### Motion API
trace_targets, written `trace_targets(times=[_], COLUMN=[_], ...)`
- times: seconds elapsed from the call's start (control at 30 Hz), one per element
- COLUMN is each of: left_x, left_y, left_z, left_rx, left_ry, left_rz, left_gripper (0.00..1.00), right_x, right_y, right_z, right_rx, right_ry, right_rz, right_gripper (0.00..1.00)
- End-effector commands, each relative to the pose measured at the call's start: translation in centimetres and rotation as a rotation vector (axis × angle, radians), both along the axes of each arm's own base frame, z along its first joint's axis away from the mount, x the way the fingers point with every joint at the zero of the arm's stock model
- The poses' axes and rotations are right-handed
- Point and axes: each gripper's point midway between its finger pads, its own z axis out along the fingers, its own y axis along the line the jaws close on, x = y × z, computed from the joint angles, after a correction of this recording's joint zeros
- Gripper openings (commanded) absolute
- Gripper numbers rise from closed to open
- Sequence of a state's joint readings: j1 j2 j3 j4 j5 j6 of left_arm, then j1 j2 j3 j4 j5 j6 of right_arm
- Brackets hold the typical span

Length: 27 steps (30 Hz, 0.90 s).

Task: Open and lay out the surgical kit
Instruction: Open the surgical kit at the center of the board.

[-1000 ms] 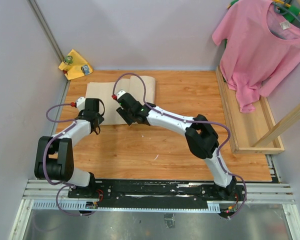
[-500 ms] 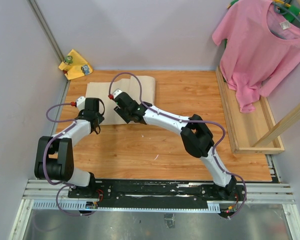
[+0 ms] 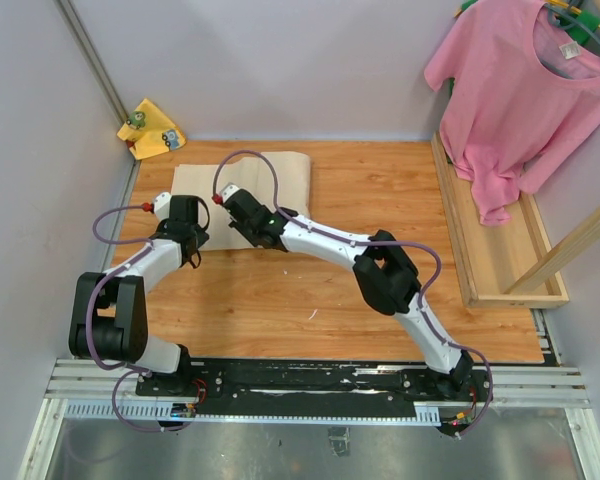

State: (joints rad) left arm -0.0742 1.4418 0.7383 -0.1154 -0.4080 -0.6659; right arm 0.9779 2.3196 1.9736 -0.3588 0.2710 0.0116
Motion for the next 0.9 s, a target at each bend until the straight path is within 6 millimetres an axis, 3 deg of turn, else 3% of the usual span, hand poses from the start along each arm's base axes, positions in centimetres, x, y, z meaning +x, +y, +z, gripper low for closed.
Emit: trace_targets(times=[0.0,0.07,0.1,0.17,0.23,0.33,0.5,0.67,0.77,0.87], left_x=[0.9,0.9,1.0,1.0,1.1,1.2,1.5,1.7,1.8,2.1], left_y=[0.3,0.3,0.4,0.4,0.4,0.4,0.4,0.3,0.3,0.3], left_z=[0.9,1.0,1.1,1.1,1.2,1.4,1.8,1.9,2.1,2.4], left_rx=[0.021,0.025,0.027,0.031,0.032,0.032,0.039,0.037,0.040,0.046], left_ry=[-0.022,-0.023,-0.023,-0.023,-0.020,-0.026,-0.029,-0.024,-0.026,-0.027], left_rz=[-0.003,-0.004,-0.004,-0.005,-0.006,-0.006,-0.013,-0.023,-0.025,-0.032], left_gripper=[0.39,0.39,0.39,0.39,0.39,0.39,0.40,0.41,0.41,0.42], right_x=[-0.7,-0.3,0.3,0.9,2.2,2.7,2.5,3.1,2.7,2.1], right_y=[0.3,-0.6,-1.6,-3.9,-8.1,-15.1,-24.5,-29.5,-30.7,-31.2], right_z=[2.2,3.9,5.7,6.9,10.0,10.7,7.6,4.0,1.4,0.4], right_rx=[0.030,0.081,0.123,0.182,0.283,0.399,0.512,0.524,0.504,0.491], right_ry=[-0.024,-0.027,-0.039,-0.039,-0.066,-0.062,-0.028,0.085,0.178,0.228], right_rz=[-0.011,-0.046,-0.081,-0.163,-0.292,-0.500,-0.746,-0.879,-0.914,-0.912], right_gripper=[0.03,0.01,0.01,0.01,0.01,0.01,0.01,0.02,0.15,0.43])
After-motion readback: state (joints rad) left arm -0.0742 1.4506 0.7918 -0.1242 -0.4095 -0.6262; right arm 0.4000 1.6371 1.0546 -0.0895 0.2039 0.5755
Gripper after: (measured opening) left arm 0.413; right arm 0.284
